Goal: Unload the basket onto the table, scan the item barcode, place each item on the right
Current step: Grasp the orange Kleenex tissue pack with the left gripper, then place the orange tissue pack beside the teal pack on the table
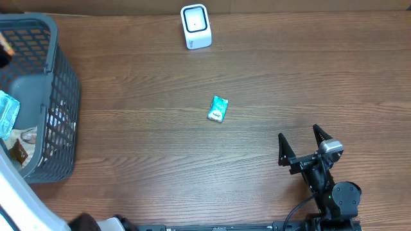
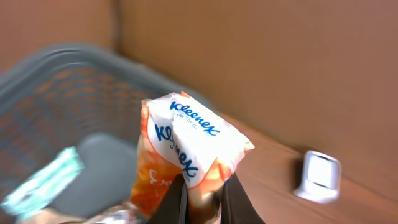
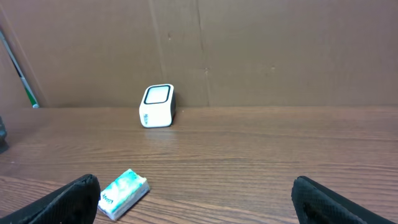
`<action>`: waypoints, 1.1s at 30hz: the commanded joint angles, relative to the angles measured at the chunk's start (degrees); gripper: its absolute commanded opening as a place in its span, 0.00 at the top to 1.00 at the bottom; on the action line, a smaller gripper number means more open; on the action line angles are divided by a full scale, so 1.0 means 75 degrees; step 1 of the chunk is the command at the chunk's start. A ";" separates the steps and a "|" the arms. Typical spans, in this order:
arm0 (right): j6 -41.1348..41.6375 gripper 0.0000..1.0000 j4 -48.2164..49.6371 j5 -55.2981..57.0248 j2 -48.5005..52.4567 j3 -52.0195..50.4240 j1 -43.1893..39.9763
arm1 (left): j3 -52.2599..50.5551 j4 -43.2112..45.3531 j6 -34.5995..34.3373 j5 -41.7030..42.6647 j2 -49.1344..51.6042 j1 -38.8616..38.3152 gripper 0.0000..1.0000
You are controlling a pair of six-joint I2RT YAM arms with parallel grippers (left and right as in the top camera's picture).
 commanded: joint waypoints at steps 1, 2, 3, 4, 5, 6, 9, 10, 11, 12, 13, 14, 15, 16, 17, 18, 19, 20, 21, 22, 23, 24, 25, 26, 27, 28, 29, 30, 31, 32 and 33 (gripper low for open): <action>0.0029 0.00 0.0047 -0.0041 -0.0058 -0.0087 0.0032 | 0.0015 -0.0361 -0.0090 0.1137 -0.0490 -0.0632 0.96; 0.0032 0.00 0.0047 -0.0041 -0.0058 -0.0087 0.0032 | 0.0015 -0.0516 0.0012 0.1137 -0.0545 -0.0851 0.95; 0.0029 0.00 0.0047 -0.0041 -0.0058 -0.0087 0.0032 | 0.0015 -0.0766 0.0172 0.1116 -0.0565 -0.1177 0.95; 0.0029 0.00 0.0047 -0.0041 -0.0058 -0.0087 0.0032 | 0.0009 -0.1075 0.0315 0.1072 -0.0560 -0.1533 0.96; 0.0029 0.00 0.0047 -0.0041 -0.0058 -0.0087 0.0032 | -0.0032 -0.1341 0.0440 0.1005 -0.0519 -0.1888 0.96; 0.0032 0.00 0.0047 -0.0041 -0.0058 -0.0087 0.0032 | -0.0099 -0.1542 0.0533 0.0901 -0.0478 -0.2224 0.96; 0.0029 0.00 0.0047 -0.0041 -0.0058 -0.0087 0.0032 | -0.0542 -0.1851 0.0609 0.0510 -0.0254 -0.3337 0.96; 0.0029 0.00 0.0047 -0.0041 -0.0058 -0.0087 0.0032 | -0.0778 -0.1851 0.0606 0.0405 -0.0154 -0.3722 0.96; 0.0029 0.00 0.0047 -0.0041 -0.0058 -0.0087 0.0032 | -0.1029 -0.1804 0.0603 0.0321 -0.0038 -0.4083 0.96; 0.0029 0.00 0.0047 -0.0041 -0.0058 -0.0087 0.0032 | -0.1297 -0.1714 0.0603 0.0248 0.0085 -0.4427 0.96; 0.0029 0.00 0.0047 -0.0041 -0.0058 -0.0087 0.0032 | -0.1539 -0.1609 0.0603 0.0207 0.0201 -0.4686 0.96; 0.0029 0.00 0.0047 -0.0041 -0.0058 -0.0087 0.0032 | -0.1853 -0.1434 0.0568 0.0175 0.0356 -0.4986 0.96; 0.0029 0.00 0.0047 -0.0041 -0.0058 -0.0087 0.0032 | -0.2092 -0.1288 0.0501 0.0160 0.0490 -0.5199 0.96; 0.0029 0.00 0.0047 -0.0041 -0.0058 -0.0090 0.0032 | -0.2407 -0.1064 0.0382 0.0160 0.0676 -0.5458 0.96; 0.0029 0.00 0.0047 -0.0041 -0.0058 -0.0087 0.0032 | -0.2696 -0.0836 0.0280 0.0163 0.0871 -0.5686 0.96; 0.0032 0.00 0.0047 -0.0041 -0.0058 -0.0087 0.0032 | -0.2961 -0.0600 0.0184 0.0160 0.1075 -0.5910 0.96; 0.0029 0.00 0.0047 -0.0041 -0.0058 -0.0087 0.0032 | -0.3144 -0.0425 0.0122 0.0160 0.1241 -0.6070 0.96; 0.0029 0.00 0.0047 -0.0041 -0.0058 -0.0087 0.0032 | -0.3383 -0.0181 0.0012 0.0160 0.1480 -0.6292 0.96; 0.0032 0.00 0.0047 -0.0041 -0.0058 -0.0087 0.0032 | -0.3585 0.0050 -0.0102 0.0157 0.1693 -0.6490 0.96; 0.0029 0.00 0.0047 -0.0041 -0.0058 -0.0087 0.0032 | -0.3751 0.0259 -0.0219 0.0125 0.1906 -0.6674 0.96; 0.0029 0.00 0.0047 -0.0041 -0.0058 -0.0087 0.0032 | -0.3893 0.0452 -0.0335 0.0067 0.2113 -0.6854 0.96; 0.0029 0.00 0.0047 -0.0041 -0.0058 -0.0087 0.0032 | -0.3998 0.0638 -0.0420 0.0044 0.2302 -0.7020 0.96; 0.0029 0.00 0.0047 -0.0041 -0.0058 -0.0087 0.0032 | -0.4048 0.0755 -0.0469 0.0050 0.2451 -0.7134 0.96; 0.0029 0.00 0.0047 -0.0041 -0.0058 -0.0087 0.0032 | -0.4057 0.0851 -0.0525 0.0050 0.2637 -0.7257 0.96; 0.0029 0.00 0.0047 -0.0041 -0.0058 -0.0087 0.0032 | -0.4057 0.0930 -0.0539 0.0052 0.2763 -0.7344 0.96; 0.0029 0.00 0.0047 -0.0041 -0.0058 -0.0087 0.0032 | -0.4057 0.1000 -0.0548 0.0050 0.2844 -0.7420 0.96; 0.0029 0.00 0.0047 -0.0041 -0.0058 -0.0087 0.0032 | -0.4057 0.1058 -0.0548 0.0050 0.2873 -0.7466 0.96; 0.0029 0.00 0.0047 -0.0041 -0.0058 -0.0087 0.0032 | -0.4057 0.1125 -0.0545 0.0047 0.2873 -0.7484 0.93; 0.0032 0.00 0.0047 -0.0041 -0.0058 -0.0087 0.0032 | -0.4036 0.1166 -0.0545 0.0044 0.2859 -0.7495 0.91; 0.0029 0.00 0.0047 -0.0041 -0.0058 -0.0090 0.0032 | -0.3966 0.1166 -0.0545 0.0044 0.2824 -0.7484 0.89; 0.0032 0.00 0.0047 -0.0044 -0.0058 -0.0087 0.0032 | -0.3850 0.1142 -0.0545 0.0047 0.2792 -0.7443 0.85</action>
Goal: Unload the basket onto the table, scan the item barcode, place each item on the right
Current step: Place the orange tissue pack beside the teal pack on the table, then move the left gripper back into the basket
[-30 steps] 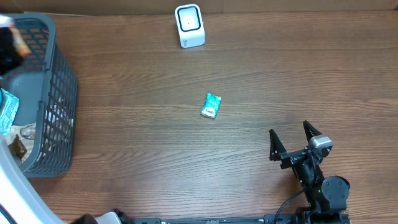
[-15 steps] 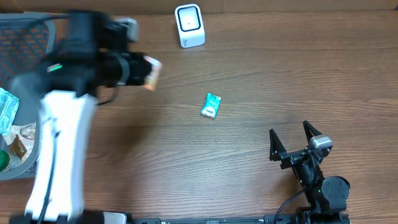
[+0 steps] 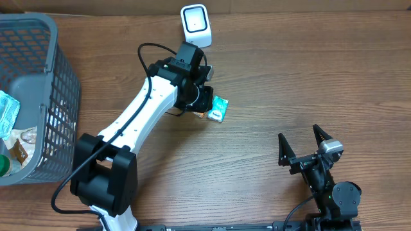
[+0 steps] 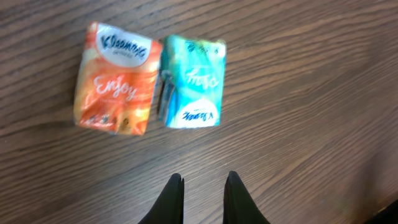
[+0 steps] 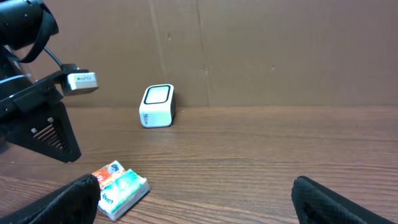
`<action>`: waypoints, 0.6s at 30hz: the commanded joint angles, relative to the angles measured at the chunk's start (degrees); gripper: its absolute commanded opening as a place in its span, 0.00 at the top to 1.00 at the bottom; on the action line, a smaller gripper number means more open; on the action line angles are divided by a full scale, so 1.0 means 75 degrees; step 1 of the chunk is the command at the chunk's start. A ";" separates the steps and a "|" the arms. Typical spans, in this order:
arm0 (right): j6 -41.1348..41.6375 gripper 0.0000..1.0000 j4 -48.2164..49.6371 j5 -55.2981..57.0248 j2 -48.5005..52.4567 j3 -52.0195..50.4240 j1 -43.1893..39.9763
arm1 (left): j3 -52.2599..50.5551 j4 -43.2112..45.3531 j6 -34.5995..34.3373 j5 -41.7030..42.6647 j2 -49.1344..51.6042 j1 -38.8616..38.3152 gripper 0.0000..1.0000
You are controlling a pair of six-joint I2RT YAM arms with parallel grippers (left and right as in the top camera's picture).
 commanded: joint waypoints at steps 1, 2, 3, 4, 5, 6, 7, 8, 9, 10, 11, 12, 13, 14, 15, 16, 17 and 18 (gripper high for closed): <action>0.0032 0.00 0.0047 -0.0038 -0.0058 -0.0087 0.0032 | 0.0411 -0.0061 -0.0140 -0.0079 -0.0157 0.0163 0.80; 0.0035 0.00 0.0047 -0.0038 -0.0058 -0.0087 0.0032 | 0.0589 -0.0157 -0.0140 -0.0079 -0.0216 0.0227 0.77; 0.0032 0.00 0.0047 -0.0038 -0.0058 -0.0090 0.0032 | 0.0836 -0.0303 -0.0122 -0.0085 -0.0297 0.0309 0.74; 0.0032 0.00 0.0047 -0.0038 -0.0058 -0.0087 0.0032 | 0.1122 -0.0481 -0.0105 -0.0105 -0.0391 0.0423 0.71; 0.0032 0.00 0.0047 -0.0038 -0.0058 -0.0087 0.0032 | 0.1422 -0.0691 -0.0105 -0.0195 -0.0498 0.0539 0.69; 0.0032 0.00 0.0047 -0.0038 -0.0058 -0.0087 0.0032 | 0.1749 -0.0906 -0.0067 -0.0306 -0.0609 0.0667 0.67; 0.0035 0.00 0.0047 -0.0038 -0.0058 -0.0087 0.0032 | 0.2142 -0.1154 0.0047 -0.0425 -0.0746 0.0807 0.66; 0.0035 0.00 0.0047 -0.0038 -0.0058 -0.0087 0.0032 | 0.2398 -0.1311 0.0149 -0.0522 -0.0845 0.0901 0.66; 0.0032 0.00 0.0047 -0.0038 -0.0058 -0.0087 0.0032 | 0.2792 -0.1553 0.0309 -0.0679 -0.0991 0.1064 0.65; 0.0032 0.00 0.0047 -0.0038 -0.0058 -0.0087 0.0032 | 0.3124 -0.1751 0.0417 -0.0842 -0.1125 0.1221 0.65; 0.0035 0.00 0.0047 -0.0038 -0.0058 -0.0087 0.0032 | 0.3483 -0.1955 0.0487 -0.1061 -0.1276 0.1405 0.64; 0.0032 0.00 0.0047 -0.0038 -0.0058 -0.0087 0.0032 | 0.3812 -0.2148 0.0600 -0.1294 -0.1440 0.1588 0.60; 0.0035 0.00 0.0047 -0.0038 -0.0058 -0.0087 0.0032 | 0.4130 -0.2320 0.0673 -0.1559 -0.1617 0.1801 0.51; 0.0032 0.00 0.0047 -0.0038 -0.0058 -0.0087 0.0032 | 0.4447 -0.2463 0.0734 -0.1923 -0.1842 0.2104 0.25; 0.0035 0.00 0.0047 -0.0038 -0.0058 -0.0087 0.0032 | 0.4613 -0.2500 0.0755 -0.2206 -0.2020 0.2361 0.07; 0.0032 0.00 0.0047 -0.0038 -0.0058 -0.0087 0.0032 | 0.4721 -0.2489 0.0755 -0.2495 -0.2192 0.2626 0.00; 0.0032 0.00 0.0047 -0.0038 -0.0058 -0.0087 0.0032 | 0.4774 -0.2474 0.0755 -0.2728 -0.2314 0.2838 0.00; 0.0032 0.00 0.0047 -0.0038 -0.0058 -0.0087 0.0032 | 0.4809 -0.2460 0.0755 -0.3048 -0.2451 0.3118 0.00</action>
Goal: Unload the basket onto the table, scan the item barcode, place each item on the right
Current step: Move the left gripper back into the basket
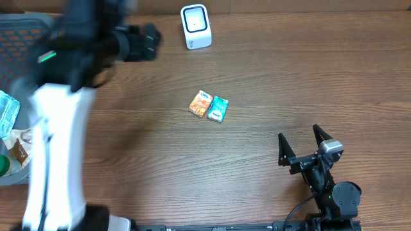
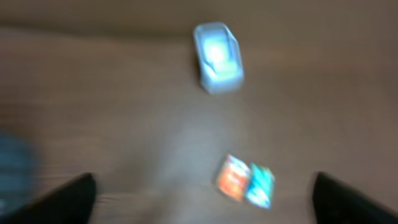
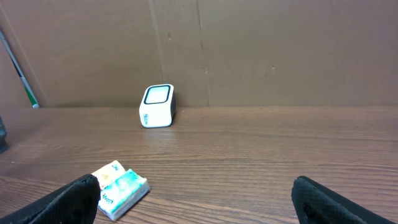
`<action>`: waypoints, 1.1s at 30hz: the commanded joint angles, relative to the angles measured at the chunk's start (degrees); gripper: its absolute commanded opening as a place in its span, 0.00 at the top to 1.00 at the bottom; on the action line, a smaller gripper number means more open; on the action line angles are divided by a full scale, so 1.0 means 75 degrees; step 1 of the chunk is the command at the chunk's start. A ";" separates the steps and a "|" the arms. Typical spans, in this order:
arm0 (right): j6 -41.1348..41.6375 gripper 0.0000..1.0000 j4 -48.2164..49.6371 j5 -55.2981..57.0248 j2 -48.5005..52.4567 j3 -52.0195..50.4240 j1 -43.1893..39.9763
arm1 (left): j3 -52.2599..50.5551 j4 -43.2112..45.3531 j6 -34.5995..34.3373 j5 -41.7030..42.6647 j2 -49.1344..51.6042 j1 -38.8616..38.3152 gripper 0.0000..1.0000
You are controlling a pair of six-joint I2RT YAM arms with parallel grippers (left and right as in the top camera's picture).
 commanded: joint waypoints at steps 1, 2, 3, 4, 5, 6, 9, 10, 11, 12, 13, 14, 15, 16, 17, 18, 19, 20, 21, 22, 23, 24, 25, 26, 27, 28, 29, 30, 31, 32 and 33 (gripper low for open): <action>0.0029 0.00 0.0044 -0.0041 -0.0058 -0.0087 0.0032 | 0.0321 -0.0055 0.0283 -0.1644 -0.0638 0.0953 0.00; 0.0032 0.00 0.0044 -0.0038 -0.0058 -0.0087 0.0032 | 0.0321 -0.0085 0.0280 -0.1833 -0.0714 0.1215 0.00; 0.0029 0.00 0.0044 -0.0038 -0.0058 -0.0087 0.0032 | 0.0321 -0.0122 0.0277 -0.2017 -0.0778 0.1527 0.01; 0.0032 0.00 0.0044 -0.0038 -0.0058 -0.0087 0.0032 | 0.0321 -0.0163 0.0277 -0.2113 -0.0799 0.1842 0.00; 0.0029 0.00 0.0044 -0.0038 -0.0058 -0.0087 0.0032 | 0.0312 -0.0192 0.0277 -0.2142 -0.0796 0.2197 0.00; 0.0029 0.00 0.0044 -0.0038 -0.0058 -0.0087 0.0032 | 0.0280 -0.0192 0.0274 -0.2154 -0.0761 0.2465 0.00; 0.0029 0.00 0.0044 -0.0041 -0.0058 -0.0087 0.0032 | 0.0090 -0.0102 0.0117 -0.2154 -0.0557 0.3334 0.03; 0.0029 0.00 0.0044 -0.0038 -0.0058 -0.0087 0.0032 | 0.0041 -0.0099 0.0047 -0.2151 -0.0452 0.3564 0.05; 0.0029 0.00 0.0044 -0.0038 -0.0058 -0.0087 0.0032 | 0.0003 -0.0102 0.0047 -0.2151 -0.0312 0.3809 0.10; 0.0029 0.00 0.0044 -0.0038 -0.0058 -0.0087 0.0032 | -0.0035 -0.0105 0.0050 -0.2151 -0.0134 0.4028 0.13; 0.0029 0.00 0.0044 -0.0038 -0.0058 -0.0087 0.0032 | -0.0087 -0.0102 0.0050 -0.2151 0.0149 0.4296 0.17; 0.0029 0.00 0.0044 -0.0038 -0.0058 -0.0087 0.0032 | -0.0122 -0.0102 0.0050 -0.2145 0.0367 0.4468 0.18; 0.0029 0.00 0.0044 -0.0038 -0.0058 -0.0087 0.0032 | -0.0143 -0.0119 0.0052 -0.2145 0.0557 0.4584 0.18; 0.0029 0.00 0.0044 -0.0038 -0.0058 -0.0087 0.0032 | -0.0149 -0.0157 0.0117 -0.2154 0.0787 0.4704 0.18; 0.0032 0.00 0.0044 -0.0038 -0.0058 -0.0087 0.0032 | -0.0160 -0.0175 0.0332 -0.2151 0.1020 0.4814 0.21; 0.0029 0.00 0.0044 -0.0038 -0.0058 -0.0087 0.0032 | -0.0166 -0.0198 0.0560 -0.2157 0.1221 0.4887 0.24; 0.0029 0.00 0.0044 -0.0038 -0.0058 -0.0087 0.0032 | -0.0175 -0.0216 0.0781 -0.2171 0.1422 0.4957 0.25; 0.0032 0.00 0.0044 -0.0038 -0.0058 -0.0087 0.0032 | -0.0175 -0.0216 0.0883 -0.2209 0.1609 0.5027 0.26; 0.0029 0.00 0.0044 -0.0038 -0.0058 -0.0090 0.0032 | -0.0175 -0.0213 0.0889 -0.2259 0.1801 0.5103 0.25; 0.0029 0.00 0.0044 -0.0038 -0.0058 -0.0087 0.0032 | -0.0175 -0.0187 0.0901 -0.2305 0.1985 0.5182 0.24; 0.0029 0.00 0.0044 -0.0038 -0.0058 -0.0087 0.0032 | -0.0175 -0.0160 0.0991 -0.2308 0.2124 0.5243 0.23; 0.0029 0.00 0.0044 -0.0038 -0.0058 -0.0087 0.0032 | -0.0175 -0.0128 0.1102 -0.2305 0.2294 0.5321 0.23; 0.0029 0.00 0.0044 -0.0038 -0.0058 -0.0087 0.0032 | -0.0175 -0.0087 0.1172 -0.2299 0.2428 0.5383 0.22; 0.0029 0.00 0.0044 -0.0041 -0.0058 -0.0087 0.0032 | -0.0175 -0.0026 0.1239 -0.2294 0.2562 0.5438 0.21; 0.0029 0.00 0.0044 -0.0038 -0.0058 -0.0087 0.0032 | -0.0175 0.0017 0.1346 -0.2299 0.2722 0.5493 0.20; 0.0029 0.00 0.0041 -0.0038 -0.0058 -0.0087 0.0032 | -0.0175 0.0052 0.1483 -0.2299 0.2888 0.5546 0.19; 0.0029 0.00 0.0041 -0.0038 -0.0058 -0.0087 0.0032 | -0.0175 0.0099 0.1620 -0.2302 0.3042 0.5587 0.18; 0.0029 0.00 0.0038 -0.0038 -0.0058 -0.0087 0.0032 | -0.0175 0.0125 0.1751 -0.2305 0.3209 0.5630 0.18; 0.0029 0.00 0.0038 -0.0038 -0.0058 -0.0085 0.0032 | -0.0175 0.0140 0.1816 -0.2326 0.3360 0.5668 0.18; 0.0029 0.00 0.0038 -0.0038 -0.0055 -0.0085 0.0032 | -0.0175 0.0201 0.1827 -0.2334 0.3526 0.5703 0.18; 0.0029 0.00 0.0038 -0.0041 -0.0055 -0.0085 0.0032 | -0.0175 0.0283 0.1827 -0.2326 0.3681 0.5727 0.18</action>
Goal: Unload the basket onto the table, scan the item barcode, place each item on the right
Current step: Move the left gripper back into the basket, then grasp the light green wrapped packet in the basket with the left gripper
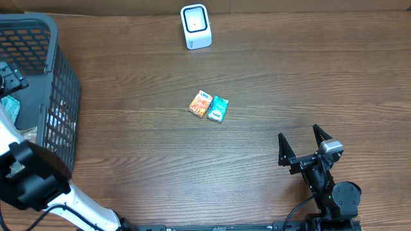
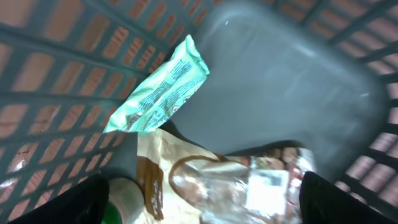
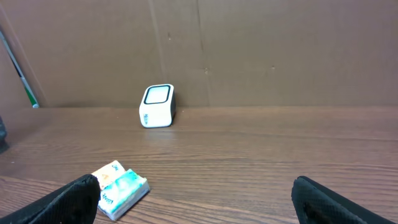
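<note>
The white scanner stands at the table's far edge, also in the right wrist view. An orange tissue pack and a teal one lie side by side mid-table. My left gripper is open inside the grey basket, its fingers spread over a clear-wrapped snack. A mint-green packet and a green-topped bottle lie beside it. My right gripper rests open near the front right, nothing between its fingers.
The basket's mesh walls close round the left gripper. Brown cardboard backs the table behind the scanner. From the right wrist, the orange pack and teal pack lie left of centre.
My left gripper was over the table's back left, seeing the scanner and both packs. Now it is down inside the basket, open over the clear-wrapped snack. The right arm has not moved.
My left gripper first held the orange tissue pack above the basket, with only the teal pack on the table. Then the orange pack lay beside the teal one, let go. The gripper then stood wide open toward the back left, and now is in the basket.
</note>
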`<action>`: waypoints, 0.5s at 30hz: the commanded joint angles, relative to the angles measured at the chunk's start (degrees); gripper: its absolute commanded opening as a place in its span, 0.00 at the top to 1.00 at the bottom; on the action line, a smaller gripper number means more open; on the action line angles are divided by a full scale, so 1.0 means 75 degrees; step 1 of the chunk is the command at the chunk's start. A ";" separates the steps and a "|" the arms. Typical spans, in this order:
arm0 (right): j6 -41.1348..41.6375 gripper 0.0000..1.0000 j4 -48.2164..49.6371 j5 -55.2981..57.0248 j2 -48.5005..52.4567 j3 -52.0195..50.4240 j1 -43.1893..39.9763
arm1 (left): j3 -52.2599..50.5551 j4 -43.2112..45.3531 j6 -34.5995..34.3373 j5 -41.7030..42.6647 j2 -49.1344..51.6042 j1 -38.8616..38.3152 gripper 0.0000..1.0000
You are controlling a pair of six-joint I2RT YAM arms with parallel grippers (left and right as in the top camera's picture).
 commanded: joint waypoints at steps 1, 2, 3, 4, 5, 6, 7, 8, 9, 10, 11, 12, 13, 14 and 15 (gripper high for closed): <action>0.0029 0.00 0.0041 -0.0041 -0.0055 -0.0085 0.0029 | 0.0020 0.0204 0.0434 -0.0117 0.0627 0.0117 0.18; 0.0029 0.00 0.0041 -0.0041 -0.0055 -0.0085 0.0029 | 0.0020 0.0312 0.0440 -0.0134 0.0755 0.0114 0.18; 0.0029 0.00 0.0041 -0.0041 -0.0055 -0.0085 0.0029 | 0.0020 0.0428 0.0522 -0.0134 0.0871 0.0114 0.19; 0.0029 0.00 0.0041 -0.0041 -0.0055 -0.0085 0.0029 | 0.0020 0.0530 0.0606 -0.0137 0.0953 0.0114 0.19; 0.0029 0.00 0.0038 -0.0041 -0.0055 -0.0085 0.0029 | 0.0020 0.0667 0.0758 -0.0137 0.1032 0.0102 0.19; 0.0032 0.00 0.0041 -0.0041 -0.0055 -0.0085 0.0029 | 0.0020 0.0833 0.0956 -0.0154 0.1113 0.0102 0.18; 0.0029 0.00 0.0041 -0.0041 -0.0055 -0.0085 0.0029 | 0.0020 0.0965 0.1102 -0.0163 0.1174 0.0102 0.17; 0.0029 0.00 0.0041 -0.0041 -0.0055 -0.0085 0.0029 | 0.0020 0.1268 0.1472 -0.0163 0.1274 0.0105 0.12; 0.0029 0.00 0.0038 -0.0041 -0.0055 -0.0085 0.0029 | 0.0020 0.1443 0.1731 -0.0163 0.1335 0.0117 0.10; 0.0029 0.00 0.0041 -0.0041 -0.0055 -0.0085 0.0029 | 0.0020 0.1559 0.1912 -0.0163 0.1384 0.0125 0.10; 0.0029 0.00 0.0041 -0.0041 -0.0055 -0.0085 0.0029 | 0.0020 0.1702 0.2060 -0.0160 0.1451 0.0140 0.10; 0.0029 0.00 0.0041 -0.0041 -0.0055 -0.0082 0.0029 | 0.0020 0.1795 0.2098 -0.0160 0.1495 0.0157 0.10; 0.0032 0.00 0.0041 -0.0041 -0.0055 -0.0082 0.0029 | 0.0020 0.1906 0.2098 -0.0160 0.1565 0.0181 0.11; 0.0032 0.00 0.0041 -0.0041 -0.0055 -0.0085 0.0029 | 0.0020 0.1979 0.2122 -0.0157 0.1623 0.0204 0.12; 0.0029 0.00 0.0041 -0.0041 -0.0055 -0.0082 0.0029 | 0.0020 0.2005 0.2148 -0.0160 0.1684 0.0219 0.13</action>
